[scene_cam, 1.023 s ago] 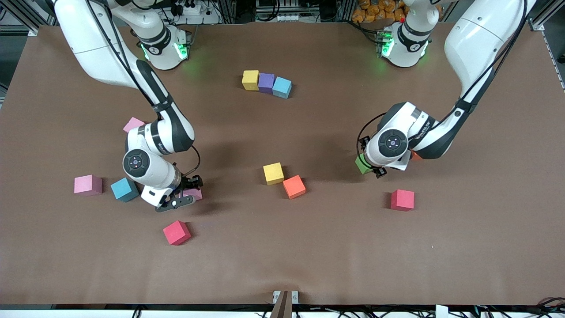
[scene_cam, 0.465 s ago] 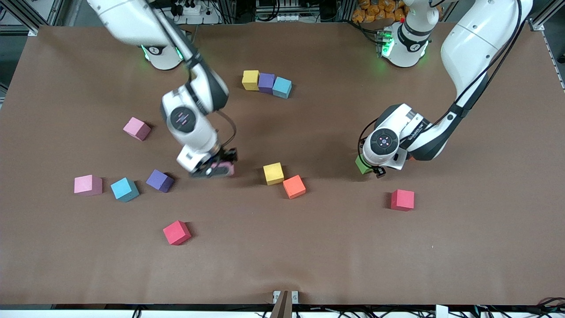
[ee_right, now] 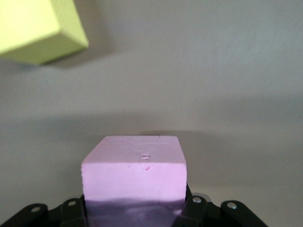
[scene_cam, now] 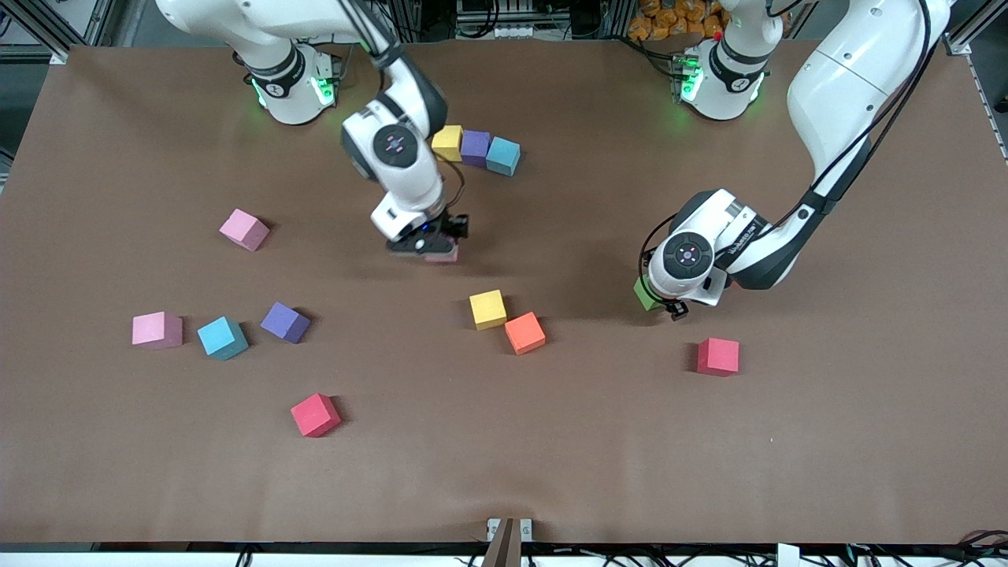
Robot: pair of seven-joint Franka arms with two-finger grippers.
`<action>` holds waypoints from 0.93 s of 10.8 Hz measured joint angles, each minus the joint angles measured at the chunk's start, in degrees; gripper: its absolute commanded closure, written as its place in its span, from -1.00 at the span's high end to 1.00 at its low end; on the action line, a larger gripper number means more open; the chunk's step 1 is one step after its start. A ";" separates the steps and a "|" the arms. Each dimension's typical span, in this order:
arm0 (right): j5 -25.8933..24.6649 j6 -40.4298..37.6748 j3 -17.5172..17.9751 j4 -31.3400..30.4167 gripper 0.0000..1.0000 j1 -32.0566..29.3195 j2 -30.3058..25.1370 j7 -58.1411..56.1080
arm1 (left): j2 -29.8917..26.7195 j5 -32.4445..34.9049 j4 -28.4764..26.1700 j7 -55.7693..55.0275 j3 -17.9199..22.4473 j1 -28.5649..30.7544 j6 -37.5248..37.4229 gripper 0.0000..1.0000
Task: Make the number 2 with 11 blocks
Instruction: 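Carry the pink cube with the right gripper while the left grasps green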
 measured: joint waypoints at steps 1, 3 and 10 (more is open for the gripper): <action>0.09 0.01 -0.01 -0.19 -0.49 2.00 0.02 3.11 | 0.00 0.19 0.05 0.00 0.00 0.02 0.18 -1.00; 0.20 0.98 -0.02 -0.49 -0.49 5.18 0.46 7.23 | 0.00 0.49 0.19 0.00 -0.07 -0.07 0.46 -1.00; 4.22 5.60 -0.04 -0.54 -0.48 10.22 3.49 12.11 | -0.64 2.98 4.31 15.35 -2.42 -0.40 1.25 -1.00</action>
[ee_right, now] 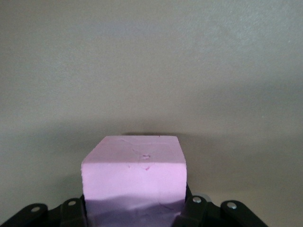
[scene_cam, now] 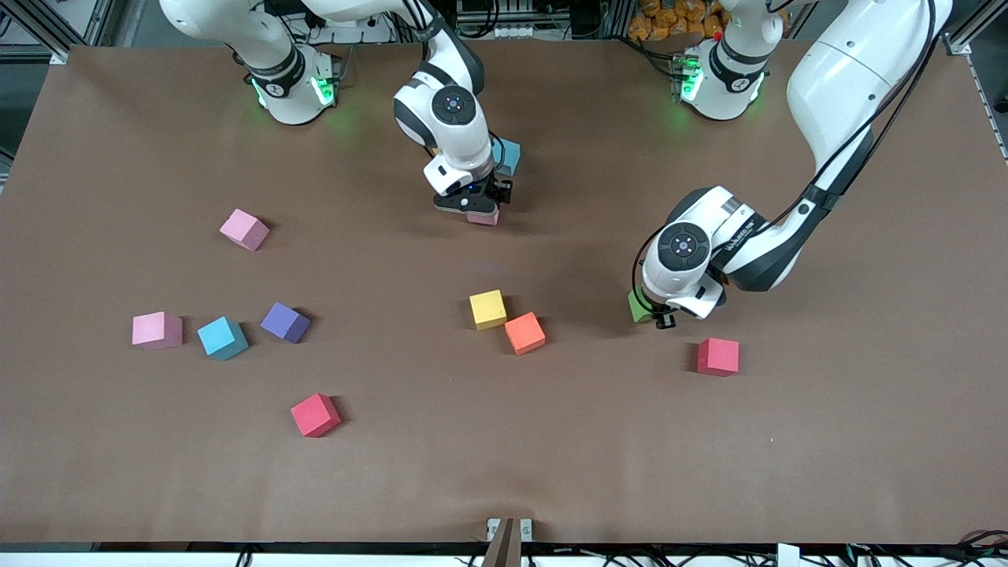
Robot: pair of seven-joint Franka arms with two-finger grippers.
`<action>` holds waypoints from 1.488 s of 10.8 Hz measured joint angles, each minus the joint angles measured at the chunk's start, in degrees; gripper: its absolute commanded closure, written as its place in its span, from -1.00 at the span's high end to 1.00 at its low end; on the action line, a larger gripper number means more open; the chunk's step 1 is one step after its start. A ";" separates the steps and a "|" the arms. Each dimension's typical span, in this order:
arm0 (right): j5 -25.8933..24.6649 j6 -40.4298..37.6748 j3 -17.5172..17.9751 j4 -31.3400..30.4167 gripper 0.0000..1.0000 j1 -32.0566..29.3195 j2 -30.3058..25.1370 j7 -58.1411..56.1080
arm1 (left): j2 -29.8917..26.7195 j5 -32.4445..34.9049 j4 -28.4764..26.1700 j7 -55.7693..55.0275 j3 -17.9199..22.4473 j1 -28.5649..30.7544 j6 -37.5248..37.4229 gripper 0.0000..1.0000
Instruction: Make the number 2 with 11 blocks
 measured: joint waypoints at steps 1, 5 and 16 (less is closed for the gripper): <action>0.48 -0.03 0.00 0.08 -0.48 0.40 0.15 0.00 | -0.12 0.00 0.59 4.39 -0.34 -0.04 0.00 -1.00; 0.67 -0.12 0.00 0.22 -0.49 2.95 1.07 0.09 | -0.12 0.00 1.40 13.02 -1.26 -0.43 0.01 -1.00; 0.72 -0.07 0.01 0.37 -0.48 7.01 1.66 0.12 | 0.12 0.00 3.78 31.53 -1.48 -0.56 0.04 -1.00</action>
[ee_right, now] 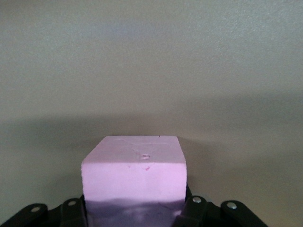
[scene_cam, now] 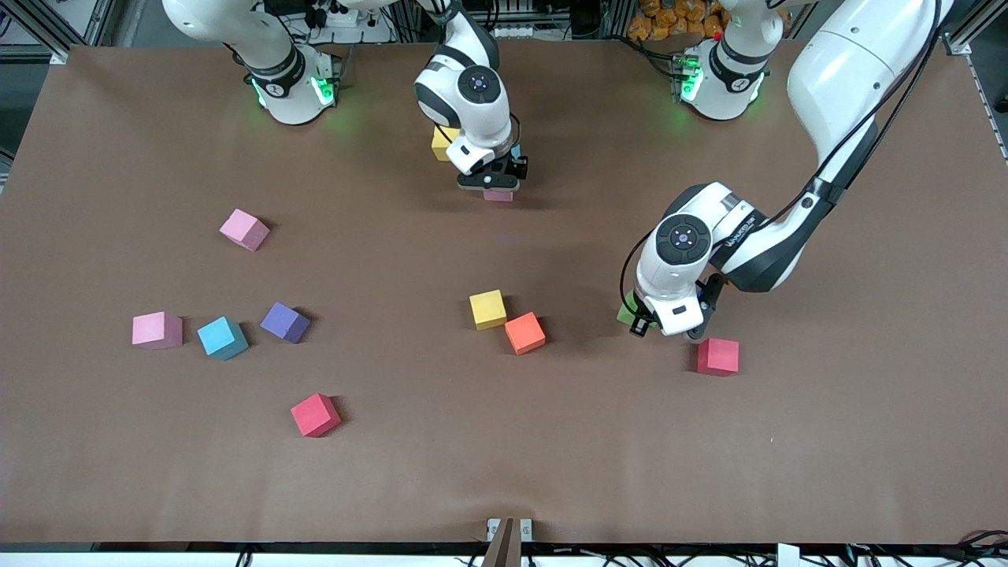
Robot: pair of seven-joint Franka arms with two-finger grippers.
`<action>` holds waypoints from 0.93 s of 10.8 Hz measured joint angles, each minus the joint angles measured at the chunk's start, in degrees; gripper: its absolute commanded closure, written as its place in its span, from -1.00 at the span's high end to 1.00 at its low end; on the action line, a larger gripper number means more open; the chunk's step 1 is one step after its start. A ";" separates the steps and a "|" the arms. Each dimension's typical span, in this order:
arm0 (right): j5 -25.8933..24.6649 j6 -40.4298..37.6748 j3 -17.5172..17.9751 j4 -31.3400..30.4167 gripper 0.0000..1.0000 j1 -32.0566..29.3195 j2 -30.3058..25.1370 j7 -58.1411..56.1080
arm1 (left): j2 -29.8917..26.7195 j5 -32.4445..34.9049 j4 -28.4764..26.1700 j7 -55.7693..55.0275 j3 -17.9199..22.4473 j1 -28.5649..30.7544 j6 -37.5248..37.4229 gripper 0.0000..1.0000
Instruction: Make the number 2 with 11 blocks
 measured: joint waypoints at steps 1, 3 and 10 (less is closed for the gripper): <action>0.00 0.00 0.00 0.01 -0.44 0.28 0.02 0.00 | 0.06 0.00 0.00 0.67 0.00 -0.07 0.00 -1.00; 0.00 0.00 0.00 0.25 -0.41 0.86 0.21 -0.01 | 0.29 0.00 0.00 2.14 0.00 -0.10 0.00 -1.00; -0.10 -0.69 0.00 0.77 -0.37 1.26 0.51 -2.75 | 0.51 0.00 0.02 2.37 0.00 -0.10 0.00 -1.00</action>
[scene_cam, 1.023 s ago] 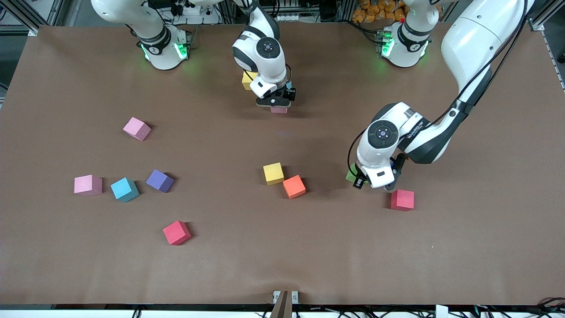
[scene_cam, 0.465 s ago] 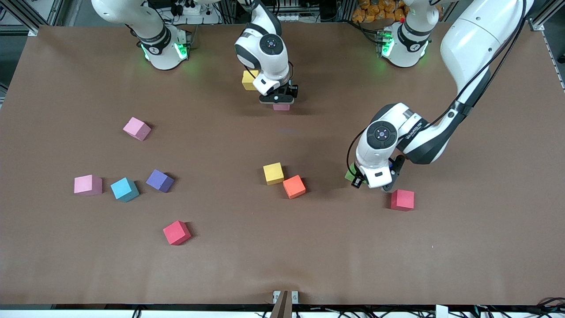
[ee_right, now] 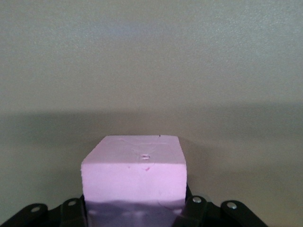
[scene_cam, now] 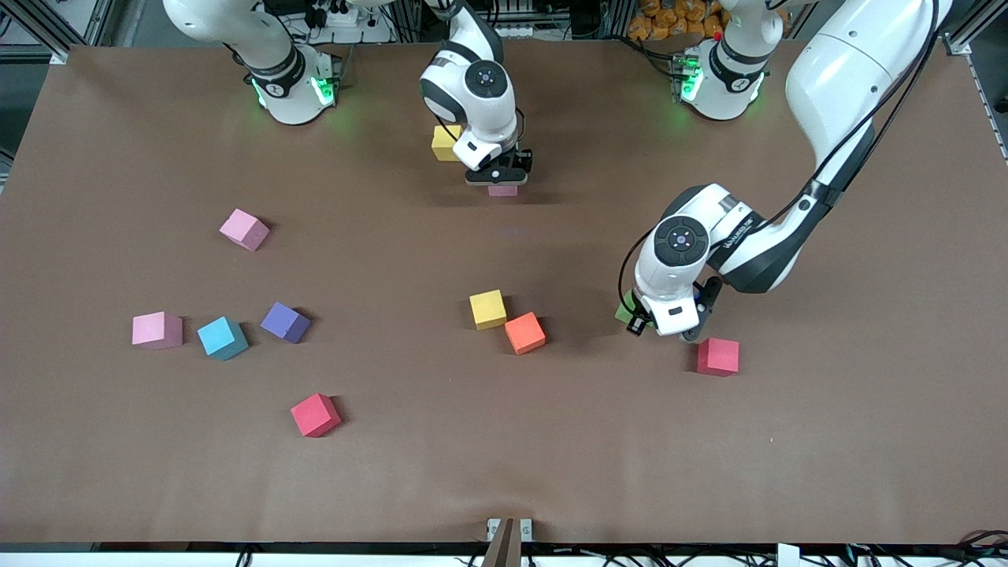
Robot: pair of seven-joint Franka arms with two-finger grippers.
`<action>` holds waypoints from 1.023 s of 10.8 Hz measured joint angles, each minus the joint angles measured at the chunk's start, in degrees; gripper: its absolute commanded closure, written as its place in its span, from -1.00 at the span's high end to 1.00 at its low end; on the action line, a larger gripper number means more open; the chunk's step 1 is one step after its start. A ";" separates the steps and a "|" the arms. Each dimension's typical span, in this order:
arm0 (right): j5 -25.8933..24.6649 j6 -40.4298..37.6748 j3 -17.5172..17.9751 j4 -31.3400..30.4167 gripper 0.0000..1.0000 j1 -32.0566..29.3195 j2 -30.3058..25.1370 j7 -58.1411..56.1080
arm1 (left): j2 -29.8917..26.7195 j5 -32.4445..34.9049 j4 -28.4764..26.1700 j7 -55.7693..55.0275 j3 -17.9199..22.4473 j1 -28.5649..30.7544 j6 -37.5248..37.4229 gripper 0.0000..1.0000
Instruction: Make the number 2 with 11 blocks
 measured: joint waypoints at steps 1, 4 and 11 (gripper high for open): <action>0.00 -0.10 0.00 0.01 -0.33 0.00 0.00 -0.08 | 0.02 0.00 0.00 0.00 0.00 0.00 0.00 -1.00; 0.00 -0.42 -0.01 0.12 -0.30 0.00 0.02 -0.26 | 0.04 0.00 0.00 0.00 0.00 0.00 0.00 -1.00; 0.00 -1.61 -0.13 0.41 -0.30 0.00 0.03 -0.37 | 0.04 0.00 0.00 0.00 0.00 0.00 0.00 -1.00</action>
